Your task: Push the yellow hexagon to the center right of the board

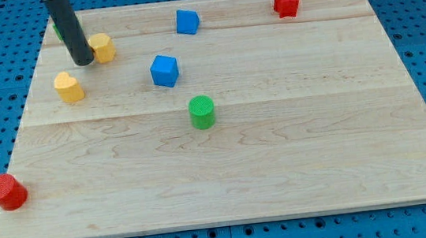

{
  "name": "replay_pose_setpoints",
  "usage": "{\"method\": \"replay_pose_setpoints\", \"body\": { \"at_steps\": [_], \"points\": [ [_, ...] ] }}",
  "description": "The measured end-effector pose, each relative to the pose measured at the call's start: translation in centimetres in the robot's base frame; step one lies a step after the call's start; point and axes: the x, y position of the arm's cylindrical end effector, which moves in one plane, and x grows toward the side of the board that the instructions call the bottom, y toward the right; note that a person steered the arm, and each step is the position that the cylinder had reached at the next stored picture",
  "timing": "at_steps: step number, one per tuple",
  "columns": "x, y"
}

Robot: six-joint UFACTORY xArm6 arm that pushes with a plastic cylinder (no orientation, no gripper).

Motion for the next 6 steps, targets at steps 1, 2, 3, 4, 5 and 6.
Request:
{"method": "replay_pose_setpoints", "body": {
  "at_steps": [1,2,3,4,5,6],
  "points": [
    [-0.4,-4.0],
    [-3.3,-2.4],
    [-2.8,6.7],
    [-0.1,15.9],
    [2.7,22.3],
    [3.0,27.7]
  ]
}}
